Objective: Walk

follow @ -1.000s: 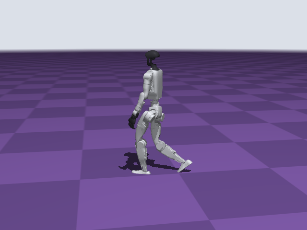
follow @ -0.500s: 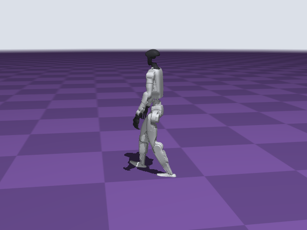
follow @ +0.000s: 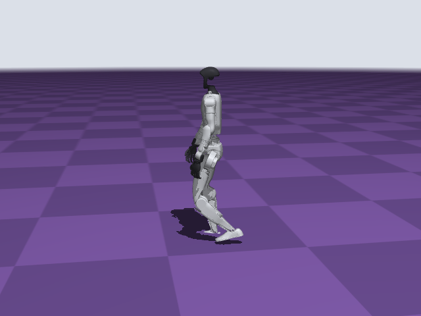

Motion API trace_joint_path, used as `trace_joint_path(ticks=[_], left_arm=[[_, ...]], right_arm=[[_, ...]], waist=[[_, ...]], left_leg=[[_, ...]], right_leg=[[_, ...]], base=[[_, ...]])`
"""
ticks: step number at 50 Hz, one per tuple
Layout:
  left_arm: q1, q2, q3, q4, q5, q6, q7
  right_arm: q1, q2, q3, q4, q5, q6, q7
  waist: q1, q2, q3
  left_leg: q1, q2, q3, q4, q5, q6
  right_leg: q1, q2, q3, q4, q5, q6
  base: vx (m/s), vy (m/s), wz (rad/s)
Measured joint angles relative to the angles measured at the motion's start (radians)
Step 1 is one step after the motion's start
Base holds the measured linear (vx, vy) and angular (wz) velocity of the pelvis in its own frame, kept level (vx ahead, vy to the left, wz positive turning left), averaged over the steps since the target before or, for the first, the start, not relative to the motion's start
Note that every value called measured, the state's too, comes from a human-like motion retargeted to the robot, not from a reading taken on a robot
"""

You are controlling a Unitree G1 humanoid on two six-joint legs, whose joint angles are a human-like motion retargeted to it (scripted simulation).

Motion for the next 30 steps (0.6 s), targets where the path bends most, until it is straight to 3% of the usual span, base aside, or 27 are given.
trace_joint_path(ticks=[5,10,30], left_arm=[[-0.042,-0.011,0.002,-0.019,-0.009,-0.001,0.007],[-0.068,-0.020,0.002,-0.011,-0.011,0.004,0.001],[-0.100,-0.025,0.006,0.021,-0.026,0.011,-0.030]], right_arm=[[-0.036,-0.004,-0.005,0.006,0.011,-0.003,0.003],[-0.047,0.005,0.004,0.008,0.014,-0.010,0.024],[0.014,0.046,0.014,0.072,-0.056,0.001,0.069]], waist=[[0.007,-0.030,0.014],[-0.010,-0.048,0.010],[-0.090,-0.030,-0.013]], left_leg=[[-0.022,-0.077,0.027,-0.266,-0.004,0.010],[0.031,-0.152,0.010,-0.531,0.102,-0.004],[0.290,-0.194,0.071,-0.822,0.160,0.011]], right_leg=[[0.059,-0.031,0.020,-0.035,-0.018,0.010],[0.106,-0.054,0.054,-0.057,-0.033,0.015],[0.250,-0.072,0.138,-0.132,-0.065,0.025]], base=[[0.24,-0.04,-0.13],[0.21,0.00,-0.28],[0.14,0.03,-0.27]])
